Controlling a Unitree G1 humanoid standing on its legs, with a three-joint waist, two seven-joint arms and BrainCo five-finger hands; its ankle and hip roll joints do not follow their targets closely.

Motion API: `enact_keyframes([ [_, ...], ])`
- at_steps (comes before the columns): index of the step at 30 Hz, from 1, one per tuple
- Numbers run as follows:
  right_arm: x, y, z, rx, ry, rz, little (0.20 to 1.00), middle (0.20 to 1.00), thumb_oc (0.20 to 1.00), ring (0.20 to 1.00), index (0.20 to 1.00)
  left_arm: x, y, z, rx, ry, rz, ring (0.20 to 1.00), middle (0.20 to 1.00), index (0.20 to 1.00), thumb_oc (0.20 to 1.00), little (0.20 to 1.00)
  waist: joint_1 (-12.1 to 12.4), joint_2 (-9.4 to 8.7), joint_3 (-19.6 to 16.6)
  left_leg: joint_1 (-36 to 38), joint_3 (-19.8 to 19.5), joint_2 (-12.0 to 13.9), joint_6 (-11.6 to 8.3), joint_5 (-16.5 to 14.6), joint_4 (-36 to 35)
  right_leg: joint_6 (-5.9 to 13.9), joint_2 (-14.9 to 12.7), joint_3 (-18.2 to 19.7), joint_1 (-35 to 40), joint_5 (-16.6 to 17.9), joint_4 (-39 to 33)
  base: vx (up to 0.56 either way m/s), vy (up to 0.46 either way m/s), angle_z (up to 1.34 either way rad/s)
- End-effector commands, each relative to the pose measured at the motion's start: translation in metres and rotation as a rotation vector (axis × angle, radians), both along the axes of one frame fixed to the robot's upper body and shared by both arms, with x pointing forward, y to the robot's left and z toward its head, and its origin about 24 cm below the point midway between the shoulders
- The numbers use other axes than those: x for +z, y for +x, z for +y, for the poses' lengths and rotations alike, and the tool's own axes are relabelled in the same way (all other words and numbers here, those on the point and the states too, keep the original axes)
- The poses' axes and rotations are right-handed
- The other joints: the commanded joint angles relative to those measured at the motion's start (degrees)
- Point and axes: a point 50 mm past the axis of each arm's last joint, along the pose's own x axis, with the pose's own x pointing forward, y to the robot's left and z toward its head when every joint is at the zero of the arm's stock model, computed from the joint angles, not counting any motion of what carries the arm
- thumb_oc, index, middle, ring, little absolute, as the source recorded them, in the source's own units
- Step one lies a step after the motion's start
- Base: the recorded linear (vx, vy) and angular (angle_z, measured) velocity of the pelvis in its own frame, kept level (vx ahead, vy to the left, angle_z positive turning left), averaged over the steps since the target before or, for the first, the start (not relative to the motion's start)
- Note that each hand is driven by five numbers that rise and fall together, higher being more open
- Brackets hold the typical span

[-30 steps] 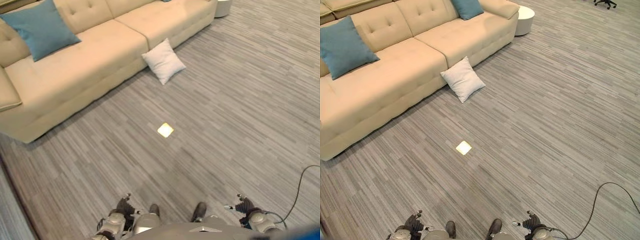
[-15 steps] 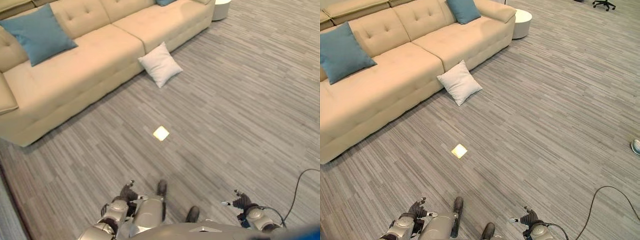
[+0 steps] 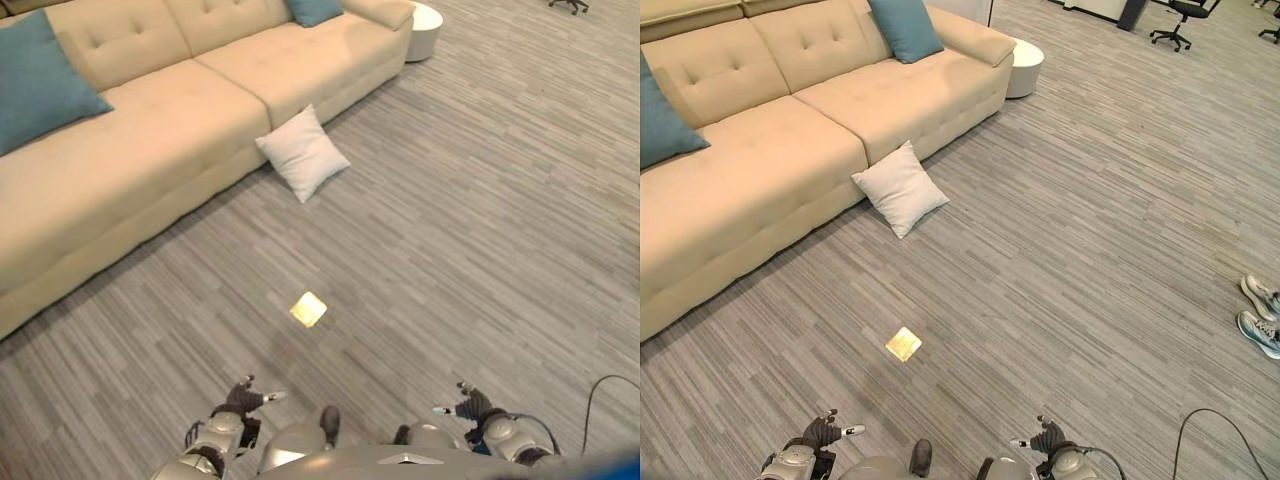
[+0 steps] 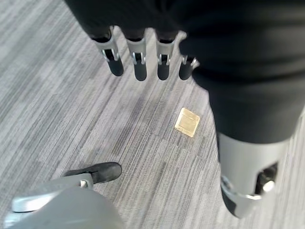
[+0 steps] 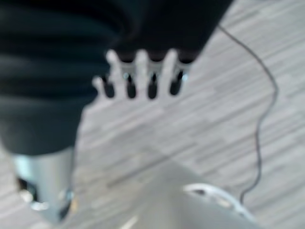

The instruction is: Pick up all the scattered cushions and arrange them neatly on the sofa.

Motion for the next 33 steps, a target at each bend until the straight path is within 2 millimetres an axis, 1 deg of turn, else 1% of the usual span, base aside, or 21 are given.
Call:
enact_keyframes([
  [1, 0.012, 0.023, -0.012, 0.022, -0.049, -0.070, 1.000, 1.000, 1.000, 1.000, 1.000, 0.002, 0.008, -0.009, 0.009, -0.023, -0.047, 1.000, 1.000, 1.000, 1.000, 1.000, 0.1, -0.56, 1.9, -1.7, -2.5, 1.0, -2.74, -7.3, 4.3, -0.60, 2.9, 0.2, 4.5, 10.4, -15.1, 0.32, -0.112, 0.21],
  [3, 0.014, 0.026, -0.013, 0.024, -0.056, -0.073, 1.000, 1.000, 1.000, 1.000, 1.000, 0.001, 0.008, -0.010, 0.005, -0.021, -0.045, 1.000, 1.000, 1.000, 1.000, 1.000, -1.1, -0.25, 2.0, 1.3, -4.3, 1.7, -3.89, -8.8, 3.2, 0.94, 2.8, 2.2, 1.9, 13.6, -20.7, 0.37, -0.143, 0.31],
  [5, 0.013, 0.025, -0.014, 0.022, -0.059, -0.068, 1.000, 1.000, 1.000, 1.000, 1.000, 0.000, 0.006, -0.011, 0.003, -0.022, -0.037, 1.000, 1.000, 1.000, 1.000, 1.000, -1.2, -0.69, 1.8, 1.9, -4.9, 1.3, -4.12, -9.6, 3.4, 1.03, 2.7, 2.3, 3.0, 14.3, -22.1, 0.26, -0.126, 0.39],
  [7, 0.011, 0.019, -0.015, 0.024, -0.060, -0.057, 1.000, 1.000, 1.000, 1.000, 1.000, -0.003, -0.004, -0.010, 0.005, -0.018, -0.005, 1.000, 1.000, 1.000, 1.000, 1.000, -1.4, -1.15, 0.6, 3.5, -5.4, 1.9, -4.75, -10.9, 3.3, 0.33, 2.9, 2.0, 4.2, 14.8, -22.3, 0.36, -0.201, 0.45],
  [9, 0.007, 0.008, -0.018, 0.016, -0.063, -0.031, 1.000, 1.000, 1.000, 1.000, 1.000, -0.006, -0.012, -0.012, 0.001, -0.023, 0.019, 1.000, 1.000, 1.000, 1.000, 1.000, -1.8, -1.11, -1.1, 4.5, -6.8, 4.2, -6.94, -12.3, 5.2, -1.16, 4.0, 1.1, 6.3, 13.5, -22.0, 0.41, -0.275, 0.66],
  [10, 0.007, 0.008, -0.018, 0.016, -0.063, -0.031, 1.000, 1.000, 1.000, 1.000, 1.000, -0.006, -0.012, -0.012, 0.001, -0.023, 0.019, 1.000, 1.000, 1.000, 1.000, 1.000, -1.9, -1.11, -1.1, 4.5, -6.9, 4.3, -6.94, -12.3, 5.2, -1.16, 4.0, 1.1, 6.3, 13.5, -22.0, 0.20, -0.175, 0.73],
  [11, 0.007, 0.006, -0.018, 0.007, -0.059, -0.025, 1.000, 1.000, 1.000, 1.000, 1.000, -0.006, -0.013, -0.012, 0.014, -0.026, 0.020, 1.000, 1.000, 1.000, 1.000, 1.000, -1.7, -0.95, -1.4, 4.1, -6.8, 5.3, -8.10, -11.2, 7.1, -1.87, 4.7, 0.6, 7.3, 12.7, -22.3, 0.21, -0.245, 0.57],
  [12, 0.007, 0.006, -0.020, -0.012, -0.056, -0.034, 1.000, 1.000, 1.000, 1.000, 1.000, -0.006, -0.010, -0.012, 0.030, -0.034, 0.010, 1.000, 1.000, 1.000, 1.000, 1.000, -1.4, -0.63, -0.8, 0.1, -5.6, 7.1, -10.42, -7.4, 17.2, -3.45, 6.0, -0.2, 10.1, 11.2, -23.3, 0.21, -0.242, 0.22],
  [13, 0.007, 0.006, -0.020, -0.012, -0.056, -0.035, 1.000, 1.000, 1.000, 1.000, 1.000, -0.005, -0.010, -0.012, 0.030, -0.033, 0.010, 1.000, 1.000, 1.000, 1.000, 1.000, -1.7, -0.88, -1.1, -0.3, -5.8, 6.8, -10.36, -7.1, 17.1, -3.39, 5.7, -0.4, 9.8, 11.3, -23.3, 0.19, -0.310, 0.11],
  [14, 0.009, 0.010, -0.022, -0.018, -0.061, -0.051, 1.000, 1.000, 1.000, 1.000, 1.000, -0.003, -0.002, -0.014, 0.037, -0.042, -0.017, 1.000, 1.000, 1.000, 1.000, 1.000, -0.8, -1.76, 0.5, -6.5, -3.2, 7.4, -10.62, -3.6, 28.7, -5.07, 5.9, -1.1, 13.0, 9.7, -24.5, 0.07, -0.151, 0.12],
  [15, 0.009, 0.010, -0.022, -0.018, -0.061, -0.051, 1.000, 1.000, 1.000, 1.000, 1.000, -0.003, -0.002, -0.014, 0.037, -0.042, -0.017, 1.000, 1.000, 1.000, 1.000, 1.000, -0.8, -1.76, 0.5, -6.5, -3.2, 7.4, -10.62, -3.6, 28.7, -5.07, 5.9, -1.1, 13.0, 9.7, -24.5, 0.11, -0.229, 0.30],
  [16, 0.010, 0.011, -0.023, -0.023, -0.064, -0.049, 1.000, 1.000, 1.000, 1.000, 1.000, -0.002, 0.002, -0.014, 0.030, -0.038, -0.027, 1.000, 1.000, 1.000, 1.000, 1.000, -0.5, -2.15, 1.1, -9.7, -1.3, 8.0, -10.47, -3.2, 33.0, -5.67, 6.1, -1.7, 14.2, 8.9, -25.0, 0.17, -0.183, -0.03],
  [17, 0.009, 0.007, -0.025, -0.036, -0.069, -0.034, 1.000, 1.000, 1.000, 1.000, 1.000, -0.001, 0.006, -0.016, 0.018, -0.039, -0.035, 1.000, 1.000, 1.000, 1.000, 1.000, 0.3, -2.40, 1.8, -13.5, 3.2, 8.6, -9.51, -5.2, 31.8, -5.95, 6.7, -2.6, 16.8, 7.3, -25.8, 0.25, -0.212, 0.09],
  [19, 0.008, 0.004, -0.028, -0.044, -0.072, -0.026, 1.000, 1.000, 1.000, 1.000, 1.000, -0.001, 0.004, -0.015, 0.012, -0.032, -0.027, 1.000, 1.000, 1.000, 1.000, 1.000, 0.9, -2.65, 1.6, -15.5, 6.5, 7.5, -8.41, -6.7, 24.7, -5.37, 7.1, -3.4, 18.8, 6.3, -26.9, 0.30, -0.094, 0.40],
  [20, 0.008, 0.004, -0.028, -0.043, -0.075, -0.026, 1.000, 1.000, 1.000, 1.000, 1.000, -0.002, 0.002, -0.014, 0.010, -0.029, -0.019, 1.000, 1.000, 1.000, 1.000, 1.000, 1.3, -2.36, 1.3, -16.7, 7.7, 6.7, -7.96, -5.0, 19.6, -5.17, 7.7, -3.6, 19.7, 5.6, -27.3, 0.20, -0.013, 0.45],
  [21, 0.008, 0.004, -0.028, -0.043, -0.075, -0.026, 1.000, 1.000, 1.000, 1.000, 1.000, -0.002, 0.002, -0.014, 0.010, -0.029, -0.019, 1.000, 1.000, 1.000, 1.000, 1.000, 1.3, -2.41, 1.4, -16.5, 7.7, 6.6, -7.95, -4.9, 19.4, -5.15, 7.6, -3.6, 19.8, 5.6, -27.4, 0.21, 0.000, 0.30],
  [23, 0.008, 0.004, -0.027, -0.036, -0.080, -0.021, 1.000, 1.000, 1.000, 1.000, 1.000, -0.003, -0.004, -0.011, 0.018, -0.022, 0.001, 1.000, 1.000, 1.000, 1.000, 1.000, 3.0, -1.42, 0.7, -18.9, 8.7, 4.3, -8.41, 1.5, 9.2, -4.76, 10.2, -2.3, 22.2, 3.8, -28.2, 0.36, 0.012, 0.14],
  [26, 0.008, 0.009, -0.022, -0.018, -0.072, -0.027, 1.000, 1.000, 1.000, 1.000, 1.000, -0.005, -0.011, -0.006, 0.056, -0.026, 0.015, 1.000, 1.000, 1.000, 1.000, 1.000, 4.8, -1.54, 0.3, -20.3, 8.3, 3.7, -8.63, 3.3, 8.4, -5.01, 11.4, -0.4, 24.0, 2.4, -28.2, 0.32, 0.041, -0.17],
  [30, 0.005, 0.004, -0.017, 0.008, -0.063, -0.008, 1.000, 1.000, 1.000, 1.000, 1.000, -0.007, -0.024, 0.001, 0.094, -0.025, 0.046, 1.000, 1.000, 1.000, 1.000, 1.000, 5.8, -2.67, -1.6, -18.6, 7.0, 3.0, -6.80, 2.4, 8.6, -4.47, 11.0, 0.6, 25.3, 0.7, -26.4, 0.28, 0.080, -0.59],
  [32, 0.003, 0.000, -0.014, 0.010, -0.051, 0.007, 1.000, 1.000, 1.000, 1.000, 1.000, -0.009, -0.029, 0.003, 0.102, -0.025, 0.063, 1.000, 1.000, 1.000, 1.000, 1.000, 6.2, -3.41, -2.6, -16.9, 6.9, 2.6, -5.65, 1.0, 8.7, -3.18, 9.6, 0.6, 25.5, 0.4, -23.2, 0.37, 0.180, -0.09],
  [33, 0.001, -0.002, -0.012, 0.023, -0.046, 0.020, 1.000, 1.000, 1.000, 1.000, 1.000, -0.007, -0.027, 0.005, 0.092, -0.017, 0.055, 1.000, 1.000, 1.000, 1.000, 1.000, 6.3, -3.80, -2.6, -14.1, 6.8, 1.7, -4.14, -0.3, 7.8, -0.77, 6.8, 0.1, 23.4, 2.6, -14.8, 0.34, 0.238, -0.02],
])
